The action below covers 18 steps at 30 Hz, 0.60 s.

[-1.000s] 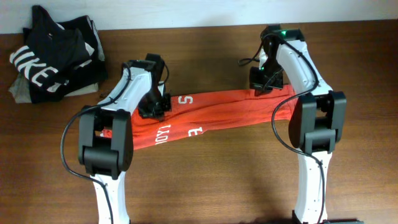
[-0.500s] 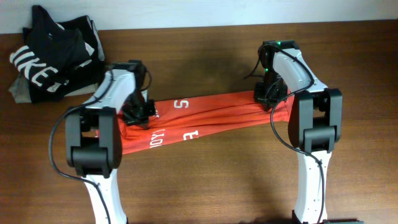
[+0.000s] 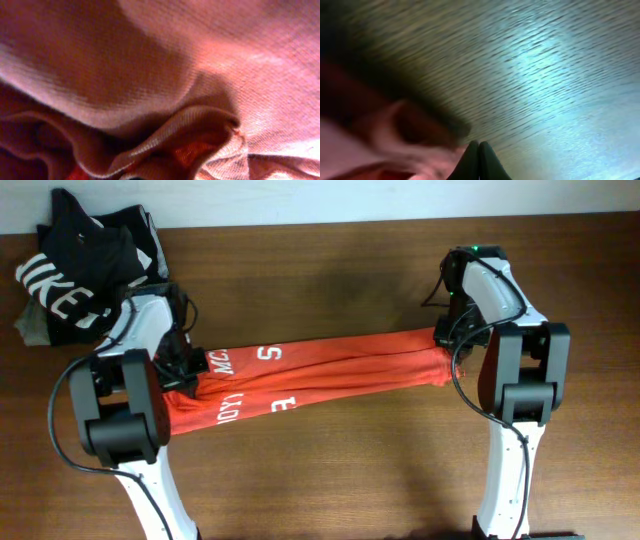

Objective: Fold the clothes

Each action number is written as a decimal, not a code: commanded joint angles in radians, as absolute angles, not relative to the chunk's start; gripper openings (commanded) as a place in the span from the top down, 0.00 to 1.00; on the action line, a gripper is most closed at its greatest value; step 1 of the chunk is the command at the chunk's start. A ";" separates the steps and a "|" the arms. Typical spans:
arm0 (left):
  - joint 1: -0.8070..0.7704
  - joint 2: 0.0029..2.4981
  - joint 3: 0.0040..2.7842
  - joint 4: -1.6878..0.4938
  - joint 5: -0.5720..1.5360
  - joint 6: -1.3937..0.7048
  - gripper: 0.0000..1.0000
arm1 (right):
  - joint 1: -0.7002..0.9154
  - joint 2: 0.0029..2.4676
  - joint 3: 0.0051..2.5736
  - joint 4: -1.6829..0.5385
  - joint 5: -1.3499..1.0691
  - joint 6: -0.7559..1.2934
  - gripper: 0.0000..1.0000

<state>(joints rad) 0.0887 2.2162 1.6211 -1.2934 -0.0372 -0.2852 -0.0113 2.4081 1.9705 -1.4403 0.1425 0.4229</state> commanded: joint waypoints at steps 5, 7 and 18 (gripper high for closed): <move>0.106 2.185 1.609 -1.304 -0.102 -0.303 0.99 | -0.013 2.350 1.962 -1.467 0.170 0.488 0.96; 0.105 2.158 1.609 -1.299 -0.102 -0.302 0.99 | -0.010 2.280 1.962 -1.459 0.169 0.486 0.96; 0.105 2.148 1.608 -1.242 -0.015 -0.302 0.98 | 0.109 2.233 1.796 -1.277 -0.105 0.192 0.77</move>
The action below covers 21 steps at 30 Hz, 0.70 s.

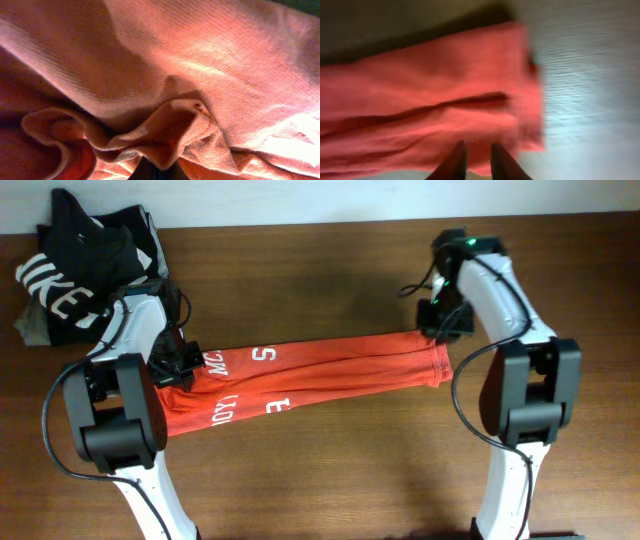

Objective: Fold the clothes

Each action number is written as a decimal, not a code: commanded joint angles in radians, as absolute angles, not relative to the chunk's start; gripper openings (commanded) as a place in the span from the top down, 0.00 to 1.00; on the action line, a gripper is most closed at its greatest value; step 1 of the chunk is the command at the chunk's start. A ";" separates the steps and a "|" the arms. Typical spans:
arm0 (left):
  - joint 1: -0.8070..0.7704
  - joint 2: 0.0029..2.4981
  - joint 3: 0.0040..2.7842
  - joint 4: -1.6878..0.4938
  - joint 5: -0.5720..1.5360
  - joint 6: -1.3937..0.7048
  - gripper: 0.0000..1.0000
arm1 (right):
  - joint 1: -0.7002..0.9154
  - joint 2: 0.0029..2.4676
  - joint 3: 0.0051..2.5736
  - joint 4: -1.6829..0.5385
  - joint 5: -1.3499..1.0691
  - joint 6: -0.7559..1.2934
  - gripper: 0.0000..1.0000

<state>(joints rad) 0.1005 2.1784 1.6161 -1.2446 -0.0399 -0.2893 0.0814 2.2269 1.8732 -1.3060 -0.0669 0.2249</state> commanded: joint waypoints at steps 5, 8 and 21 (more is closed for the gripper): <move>0.105 2.148 1.608 -1.235 -0.015 -0.302 0.98 | 0.105 2.234 1.645 -1.162 -0.082 0.271 0.90; 0.105 2.148 1.608 -1.240 -0.023 -0.302 0.98 | 0.075 2.234 1.614 -1.166 0.026 0.376 0.96; 0.108 2.148 1.608 -1.295 -0.163 -0.324 0.99 | 0.008 2.212 1.614 -1.309 0.170 0.612 0.96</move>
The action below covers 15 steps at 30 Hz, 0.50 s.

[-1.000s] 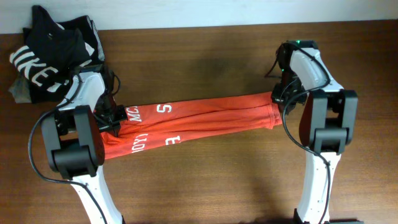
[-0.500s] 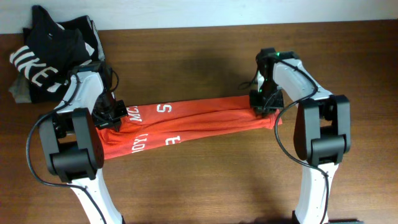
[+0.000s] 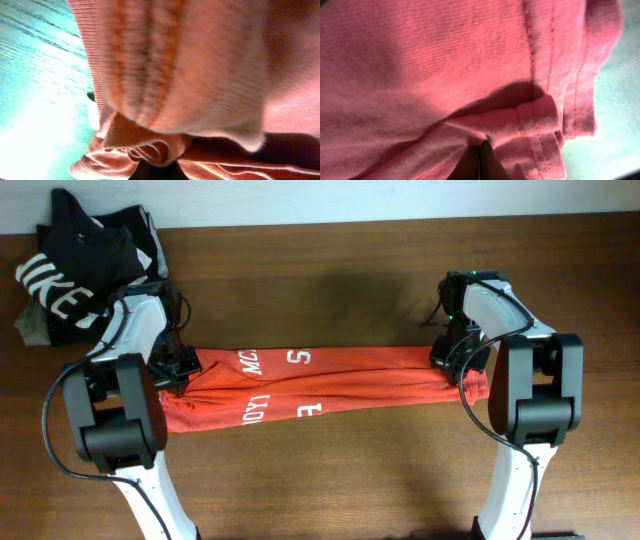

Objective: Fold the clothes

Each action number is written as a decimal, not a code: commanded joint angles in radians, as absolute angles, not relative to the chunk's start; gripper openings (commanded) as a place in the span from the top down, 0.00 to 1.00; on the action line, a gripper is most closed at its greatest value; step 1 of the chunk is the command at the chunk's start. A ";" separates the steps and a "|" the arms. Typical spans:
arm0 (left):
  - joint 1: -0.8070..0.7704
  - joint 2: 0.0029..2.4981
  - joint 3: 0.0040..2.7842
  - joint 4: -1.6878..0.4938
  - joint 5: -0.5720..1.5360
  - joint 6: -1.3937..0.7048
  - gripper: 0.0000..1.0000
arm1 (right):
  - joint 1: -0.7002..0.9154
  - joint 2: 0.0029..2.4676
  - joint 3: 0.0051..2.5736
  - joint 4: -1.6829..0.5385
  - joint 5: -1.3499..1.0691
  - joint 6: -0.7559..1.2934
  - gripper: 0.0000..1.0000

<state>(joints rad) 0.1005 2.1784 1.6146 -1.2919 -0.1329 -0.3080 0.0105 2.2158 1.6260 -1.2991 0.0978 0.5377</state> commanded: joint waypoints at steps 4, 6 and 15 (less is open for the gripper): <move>0.124 2.144 1.615 -1.298 -0.189 -0.325 0.99 | 0.006 2.112 1.614 -1.311 0.196 0.637 0.96; 0.137 2.123 1.626 -1.307 -0.188 -0.325 0.99 | 0.004 2.023 1.614 -1.311 0.220 0.587 0.96; 0.133 1.900 1.685 -1.299 -0.084 -0.325 0.77 | 0.004 1.708 1.615 -1.287 0.242 0.459 0.01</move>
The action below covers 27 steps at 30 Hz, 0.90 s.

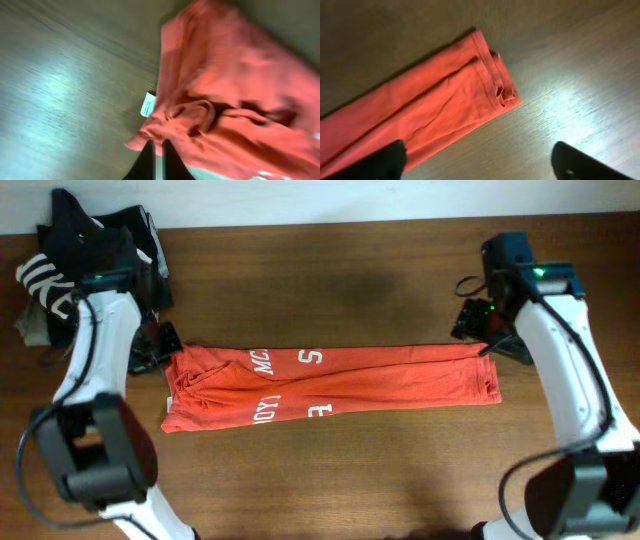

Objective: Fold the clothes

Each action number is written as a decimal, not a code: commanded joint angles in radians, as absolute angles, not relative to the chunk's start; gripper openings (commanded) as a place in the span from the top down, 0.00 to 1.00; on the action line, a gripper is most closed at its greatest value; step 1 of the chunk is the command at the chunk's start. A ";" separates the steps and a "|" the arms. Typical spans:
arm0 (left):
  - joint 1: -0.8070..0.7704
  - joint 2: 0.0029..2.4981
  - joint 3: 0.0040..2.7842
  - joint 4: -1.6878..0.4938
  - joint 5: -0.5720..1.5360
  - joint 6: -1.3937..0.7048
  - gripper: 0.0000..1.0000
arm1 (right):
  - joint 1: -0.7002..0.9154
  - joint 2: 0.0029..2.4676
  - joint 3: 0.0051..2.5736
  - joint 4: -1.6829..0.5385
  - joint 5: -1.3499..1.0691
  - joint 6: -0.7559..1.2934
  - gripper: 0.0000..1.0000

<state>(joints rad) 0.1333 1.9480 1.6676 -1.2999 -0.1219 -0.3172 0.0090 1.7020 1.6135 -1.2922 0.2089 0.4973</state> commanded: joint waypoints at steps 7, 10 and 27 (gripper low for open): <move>0.133 1.900 1.682 -1.327 -0.082 -0.325 0.19 | -0.121 1.753 1.615 -1.259 0.275 0.449 0.01; 0.133 1.900 1.682 -1.327 -0.081 -0.325 0.01 | -0.228 1.785 1.612 -1.202 0.237 0.413 0.01; 0.130 1.900 1.682 -1.326 0.005 -0.325 0.01 | -0.402 2.083 1.608 -1.118 -0.372 -0.075 0.01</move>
